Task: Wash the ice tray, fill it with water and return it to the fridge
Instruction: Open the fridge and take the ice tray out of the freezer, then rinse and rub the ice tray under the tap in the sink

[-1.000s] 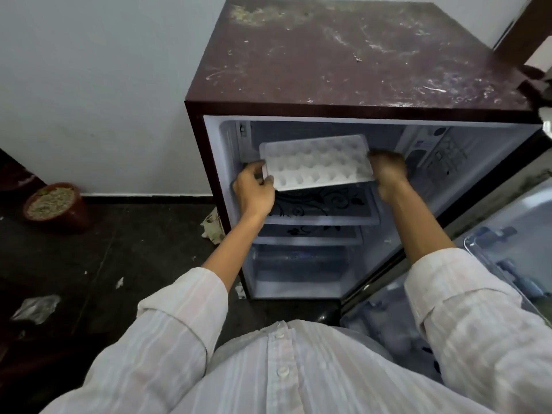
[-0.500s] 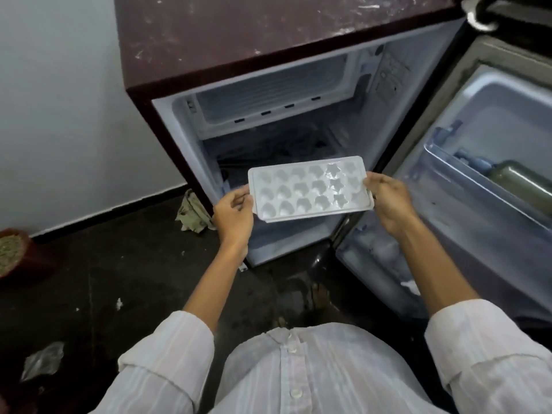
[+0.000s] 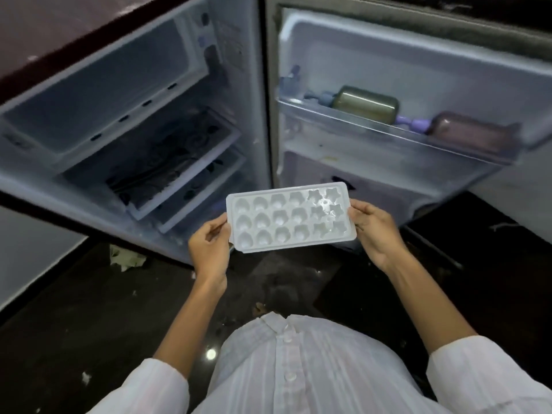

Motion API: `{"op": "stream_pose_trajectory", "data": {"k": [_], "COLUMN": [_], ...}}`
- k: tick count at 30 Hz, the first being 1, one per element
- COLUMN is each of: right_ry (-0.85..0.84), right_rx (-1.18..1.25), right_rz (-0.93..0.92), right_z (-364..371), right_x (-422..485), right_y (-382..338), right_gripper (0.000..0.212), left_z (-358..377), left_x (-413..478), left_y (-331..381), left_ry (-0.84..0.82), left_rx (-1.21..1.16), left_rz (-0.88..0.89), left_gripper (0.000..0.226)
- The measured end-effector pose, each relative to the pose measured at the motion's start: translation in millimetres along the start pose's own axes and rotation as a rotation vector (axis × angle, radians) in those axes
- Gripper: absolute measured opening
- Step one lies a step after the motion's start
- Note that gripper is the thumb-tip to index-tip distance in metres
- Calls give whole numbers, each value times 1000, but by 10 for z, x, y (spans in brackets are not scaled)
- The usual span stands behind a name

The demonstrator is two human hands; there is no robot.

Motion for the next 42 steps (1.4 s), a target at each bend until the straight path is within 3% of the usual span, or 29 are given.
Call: {"op": "stream_pose_trajectory", "data": {"k": [16, 23, 34, 42], "right_ry": [442, 674, 1118, 1436], "right_rx": [303, 452, 870, 1065], "right_rz": [9, -12, -81, -138], "right_z": [-2926, -3886, -4398, -4490], "right_x": [-1116, -1736, -2551, -2935], "right_y": [590, 856, 1181, 1304], "right_gripper": [23, 24, 22, 19], "left_z": [2334, 3354, 4956, 5728], "left_x": [-1614, -2389, -3366, -4310], "left_y": [-216, -278, -189, -314], "left_ry": [-477, -774, -1345, -1729], "left_rx": [209, 276, 349, 450], "left_rz": [109, 168, 219, 70], "left_gripper": [25, 24, 20, 19]}}
Point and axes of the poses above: each hand's wrist, its own x-axis towards the middle knuckle, its own z-axis out of the palm, y = z × x, the point moved 8 cm from there along x, towards the middle knuckle, and after that the axes turned 6 degrees about z, right-handed, at the moved point
